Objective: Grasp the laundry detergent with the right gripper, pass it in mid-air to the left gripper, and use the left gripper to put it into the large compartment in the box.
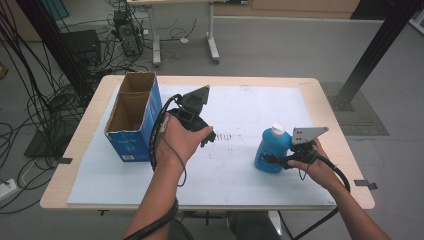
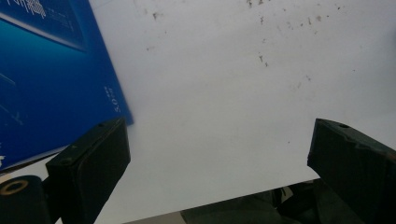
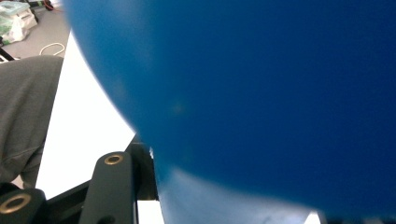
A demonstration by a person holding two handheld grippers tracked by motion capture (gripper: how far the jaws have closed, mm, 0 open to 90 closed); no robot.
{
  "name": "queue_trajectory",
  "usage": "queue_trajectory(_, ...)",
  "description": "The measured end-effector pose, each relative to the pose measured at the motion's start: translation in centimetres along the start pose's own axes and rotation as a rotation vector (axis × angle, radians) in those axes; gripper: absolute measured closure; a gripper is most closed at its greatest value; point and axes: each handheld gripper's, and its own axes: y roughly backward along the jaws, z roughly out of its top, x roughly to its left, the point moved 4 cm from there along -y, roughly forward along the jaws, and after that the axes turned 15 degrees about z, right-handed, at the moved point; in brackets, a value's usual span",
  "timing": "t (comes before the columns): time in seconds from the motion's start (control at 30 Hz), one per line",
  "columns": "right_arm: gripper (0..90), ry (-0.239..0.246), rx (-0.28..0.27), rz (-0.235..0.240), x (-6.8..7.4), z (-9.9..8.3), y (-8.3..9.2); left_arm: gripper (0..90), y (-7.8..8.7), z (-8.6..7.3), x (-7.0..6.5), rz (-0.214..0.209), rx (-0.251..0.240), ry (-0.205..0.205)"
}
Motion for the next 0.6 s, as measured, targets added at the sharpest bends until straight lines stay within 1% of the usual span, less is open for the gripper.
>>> queue_trajectory(0.17,43.7,-0.001,-0.002,0.002,0.1,0.5,0.0,6.0,0.4,0.0,0.1,-0.002,-0.010,-0.021)
queue_trajectory(0.33,43.8,-0.007,-0.007,0.002,0.0,1.2,0.4,6.0,1.1,0.1,0.6,-0.005,-0.026,-0.053)
queue_trajectory(0.37,43.8,-0.008,-0.007,0.002,0.0,1.3,0.4,6.0,1.2,0.1,0.6,-0.006,-0.028,-0.055)
queue_trajectory(0.43,43.7,-0.012,-0.005,0.000,0.0,1.6,0.6,6.0,1.5,0.1,0.8,-0.009,-0.034,-0.068)
queue_trajectory(0.53,43.8,-0.017,-0.010,0.000,-0.1,2.0,0.8,6.0,1.9,0.1,1.3,-0.016,-0.045,-0.100)
queue_trajectory(0.6,43.8,-0.018,-0.010,0.002,-0.2,2.4,0.9,6.1,2.2,0.1,1.6,-0.024,-0.054,-0.112)
